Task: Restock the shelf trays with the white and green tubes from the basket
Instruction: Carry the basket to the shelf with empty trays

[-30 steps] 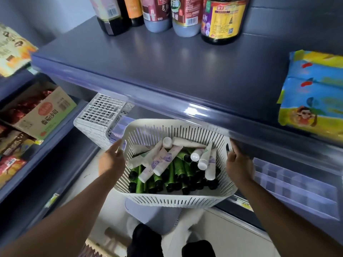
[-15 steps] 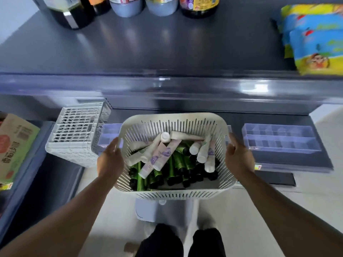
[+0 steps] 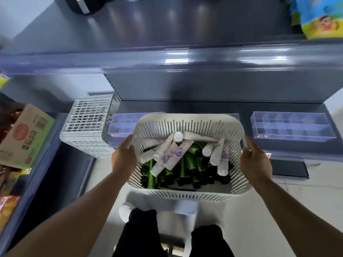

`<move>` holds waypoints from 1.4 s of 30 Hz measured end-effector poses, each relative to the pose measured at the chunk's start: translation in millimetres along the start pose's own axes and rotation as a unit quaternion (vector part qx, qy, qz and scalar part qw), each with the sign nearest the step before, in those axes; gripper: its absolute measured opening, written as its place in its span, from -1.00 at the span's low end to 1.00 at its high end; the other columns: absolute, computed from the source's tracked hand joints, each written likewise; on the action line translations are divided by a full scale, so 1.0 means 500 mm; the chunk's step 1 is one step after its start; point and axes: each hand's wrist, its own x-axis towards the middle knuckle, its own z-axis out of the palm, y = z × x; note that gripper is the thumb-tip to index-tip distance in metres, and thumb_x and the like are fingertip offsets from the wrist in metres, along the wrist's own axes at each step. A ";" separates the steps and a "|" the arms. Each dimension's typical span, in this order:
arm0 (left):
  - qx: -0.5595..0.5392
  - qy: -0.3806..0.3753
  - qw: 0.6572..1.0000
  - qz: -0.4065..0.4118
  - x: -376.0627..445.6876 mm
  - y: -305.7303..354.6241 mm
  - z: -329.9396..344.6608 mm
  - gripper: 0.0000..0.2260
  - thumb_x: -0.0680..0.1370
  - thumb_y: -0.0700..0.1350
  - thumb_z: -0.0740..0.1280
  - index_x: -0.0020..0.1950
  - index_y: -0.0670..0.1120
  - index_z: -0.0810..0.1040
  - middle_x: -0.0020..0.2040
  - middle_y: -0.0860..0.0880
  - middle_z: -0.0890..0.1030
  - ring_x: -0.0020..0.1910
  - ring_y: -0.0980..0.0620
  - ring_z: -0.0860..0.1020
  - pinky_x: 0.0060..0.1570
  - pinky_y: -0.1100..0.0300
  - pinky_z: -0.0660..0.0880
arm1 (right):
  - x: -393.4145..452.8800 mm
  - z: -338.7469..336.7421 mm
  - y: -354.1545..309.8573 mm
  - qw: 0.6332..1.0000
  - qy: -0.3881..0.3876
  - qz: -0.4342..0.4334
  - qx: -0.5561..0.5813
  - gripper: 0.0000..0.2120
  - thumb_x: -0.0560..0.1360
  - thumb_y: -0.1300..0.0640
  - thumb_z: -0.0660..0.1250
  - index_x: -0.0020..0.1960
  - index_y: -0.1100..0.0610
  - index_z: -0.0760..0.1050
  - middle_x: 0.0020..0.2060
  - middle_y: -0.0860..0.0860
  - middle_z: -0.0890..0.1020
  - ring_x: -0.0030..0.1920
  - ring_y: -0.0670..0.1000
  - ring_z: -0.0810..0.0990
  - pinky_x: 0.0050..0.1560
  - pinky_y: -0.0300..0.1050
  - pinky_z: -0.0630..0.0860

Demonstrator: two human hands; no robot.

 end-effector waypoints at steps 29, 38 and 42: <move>0.009 -0.087 0.996 -0.028 0.121 -0.383 0.173 -0.60 0.62 -0.18 0.12 0.43 0.09 0.37 0.22 -0.13 0.59 0.05 -0.18 0.56 0.12 -0.04 0.49 | -0.122 0.427 0.101 0.988 -0.004 0.153 -0.007 -0.58 0.63 0.07 0.05 0.46 -0.16 0.26 -0.01 0.15 0.66 -0.17 0.17 0.53 -0.08 0.00 0.49; -0.024 -0.051 0.998 -0.006 0.172 -0.477 0.299 -0.62 0.62 -0.15 0.13 0.42 0.08 0.38 0.17 -0.14 0.61 0.09 -0.17 0.56 0.16 -0.05 0.46 | -0.071 0.560 0.184 0.994 0.031 0.106 0.008 -0.58 0.62 0.07 0.06 0.45 -0.18 0.28 -0.13 0.13 0.66 -0.22 0.16 0.52 -0.15 -0.04 0.46; -0.050 -0.035 0.998 -0.009 0.184 -0.522 0.335 -0.63 0.62 -0.12 0.12 0.41 0.13 0.38 0.15 -0.15 0.62 0.09 -0.16 0.56 0.17 -0.06 0.46 | -0.055 0.605 0.209 0.995 0.046 0.090 0.020 -0.58 0.61 0.07 0.06 0.44 -0.16 0.29 -0.15 0.09 0.64 -0.21 0.13 0.52 -0.14 -0.09 0.42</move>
